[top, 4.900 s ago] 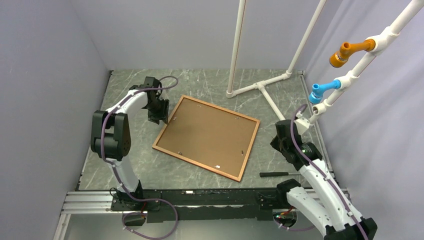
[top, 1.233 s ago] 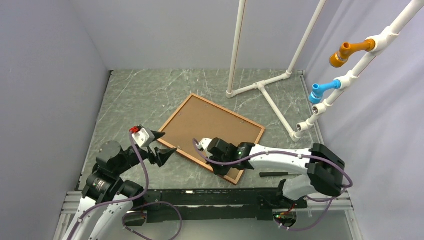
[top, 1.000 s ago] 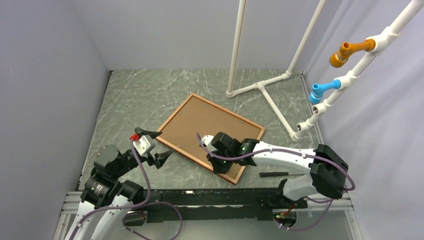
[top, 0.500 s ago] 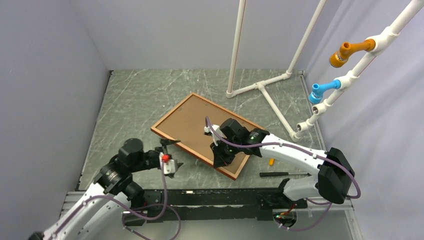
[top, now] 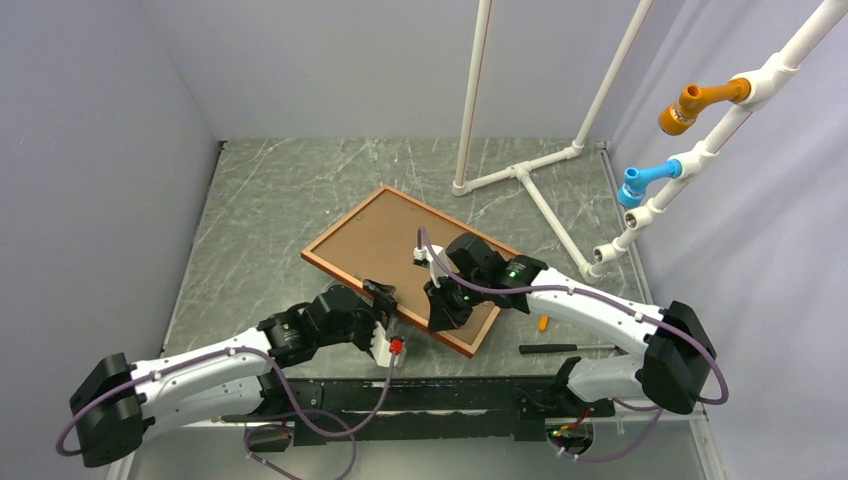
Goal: Take the photo out of the frame
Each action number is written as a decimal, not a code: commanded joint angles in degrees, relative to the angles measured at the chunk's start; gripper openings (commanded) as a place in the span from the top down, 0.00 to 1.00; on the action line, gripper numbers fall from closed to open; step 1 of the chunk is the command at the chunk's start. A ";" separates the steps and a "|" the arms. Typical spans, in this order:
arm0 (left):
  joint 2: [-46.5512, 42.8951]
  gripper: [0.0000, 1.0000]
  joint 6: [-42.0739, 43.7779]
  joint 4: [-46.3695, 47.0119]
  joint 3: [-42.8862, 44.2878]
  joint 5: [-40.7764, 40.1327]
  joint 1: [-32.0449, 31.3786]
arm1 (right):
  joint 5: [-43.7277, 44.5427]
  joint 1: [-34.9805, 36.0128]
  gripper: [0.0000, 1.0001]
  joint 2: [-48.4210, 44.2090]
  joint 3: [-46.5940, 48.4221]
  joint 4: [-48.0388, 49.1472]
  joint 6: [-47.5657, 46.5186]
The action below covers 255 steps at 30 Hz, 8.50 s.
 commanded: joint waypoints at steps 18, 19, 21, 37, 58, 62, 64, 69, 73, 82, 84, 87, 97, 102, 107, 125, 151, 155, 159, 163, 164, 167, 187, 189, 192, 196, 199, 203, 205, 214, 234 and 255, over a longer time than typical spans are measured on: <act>15.10 0.64 3.03 20.87 0.45 -10.22 -2.44 | -3.72 -0.07 1.00 -5.55 0.37 2.06 0.77; 15.36 0.69 2.92 21.11 0.32 -9.83 -2.44 | -3.52 -0.05 1.00 -5.71 0.37 1.93 0.74; 15.67 0.80 2.68 21.31 0.30 -10.24 -2.63 | -3.38 0.00 1.00 -5.88 0.35 1.85 0.78; 9.36 1.00 -20.56 -22.70 25.53 -11.96 -6.48 | 40.00 0.02 0.32 -23.38 23.93 -15.36 12.52; 29.38 1.00 -41.00 -55.09 63.24 -4.21 -7.16 | 31.41 -0.06 0.11 -37.51 10.62 -5.08 7.00; 30.35 1.00 -40.84 -55.93 65.60 -3.18 -6.97 | 33.20 -0.07 0.05 -37.14 11.37 -4.29 2.39; 31.09 1.00 -40.17 -56.50 67.27 -2.59 -6.31 | 30.20 -0.04 0.06 -36.33 12.50 -4.79 -2.79; 33.61 1.00 -37.91 -59.63 71.43 1.23 -3.77 | 24.17 -0.01 0.19 -32.46 15.54 -8.22 -18.50; 33.55 1.00 -36.86 -58.92 71.41 3.61 -1.78 | 16.72 0.09 0.23 -30.78 16.87 -9.54 -27.75; 33.87 1.00 -33.74 -58.19 71.08 8.76 0.39 | 17.17 0.17 0.26 -20.79 22.10 -19.08 -42.25; 34.23 1.00 -33.04 -57.87 70.59 10.22 1.04 | 19.04 0.64 0.31 -19.49 22.06 -19.47 -43.94; 34.70 1.00 -32.29 -57.17 70.27 11.77 1.78 | 21.40 1.03 0.37 -18.30 20.70 -18.78 -47.32; 35.38 1.00 -28.88 -56.92 69.65 15.46 4.43 | 21.51 1.02 0.81 -17.19 19.51 -18.95 -49.71; 30.73 0.86 -28.47 -50.32 63.60 12.15 4.51 | 21.46 1.02 1.00 -17.27 18.74 -19.36 -50.29; 21.12 0.49 -24.89 -41.67 53.33 6.23 4.59 | 18.32 0.53 1.00 -18.57 19.36 -19.35 -51.38; 13.07 0.35 -8.98 -22.97 34.32 -18.43 0.13 | 11.17 -2.20 1.00 -17.18 22.33 -21.92 -51.77; 33.68 1.00 -37.62 -66.35 83.78 2.36 2.80 | 42.12 -2.59 0.00 -31.01 31.64 -5.78 -22.40; 36.79 1.00 -38.42 -65.56 81.41 5.10 7.75 | 41.77 -2.52 0.00 -33.04 28.20 -4.27 -21.13; 36.04 1.00 -36.33 -60.49 75.39 6.60 10.08 | 42.45 -2.51 0.00 -32.79 26.94 -5.66 -19.41; 37.88 1.00 -36.83 -58.21 73.66 8.57 15.84 | 44.27 -2.49 0.00 -29.89 27.79 -8.50 -16.45; 38.35 1.00 -36.65 -57.66 73.27 9.24 17.07 | 44.99 -2.53 0.00 -29.07 28.01 -9.28 -15.30; 39.73 1.00 -35.84 -53.63 70.85 11.83 21.26 | 47.62 -2.41 0.00 -27.53 27.06 -10.06 -10.87; 63.29 1.00 -36.88 -49.09 76.11 28.15 37.74 | 48.43 -3.10 0.00 -28.95 -4.45 -2.50 26.62; 65.12 1.00 -37.68 -47.47 76.13 30.05 37.98 | 48.68 -3.08 0.00 -28.52 -5.24 -2.16 26.66; 68.32 1.00 -39.19 -46.32 77.25 32.89 37.91 | 48.50 -3.23 0.00 -28.48 -6.58 -1.27 27.32; 71.76 1.00 -40.58 -43.92 78.00 33.87 37.94 | 47.31 -3.31 0.00 -29.59 -8.44 0.27 28.44; 73.73 1.00 -41.36 -42.67 78.93 33.85 37.90 | 47.06 -3.26 0.00 -30.19 -10.27 0.53 29.37; 76.32 1.00 -42.75 -41.70 79.45 35.34 37.83 | 46.88 -3.31 0.00 -30.29 -11.39 0.44 30.45; 76.99 1.00 -43.39 -40.70 78.99 35.71 37.69 | 46.85 -3.33 0.00 -30.34 -11.45 0.21 30.44; 74.68 0.44 -48.63 -36.91 78.06 30.61 37.24 | 48.58 -3.34 0.00 -28.79 -11.08 -2.80 32.61; 37.92 0.01 -64.27 -38.42 65.14 -3.45 38.51 | 48.40 -3.35 0.00 -19.44 -5.94 -4.54 35.57; -3.18 0.18 -100.21 -21.60 6.39 -9.33 39.40 | 38.88 -28.49 0.20 0.41 -6.04 8.27 22.19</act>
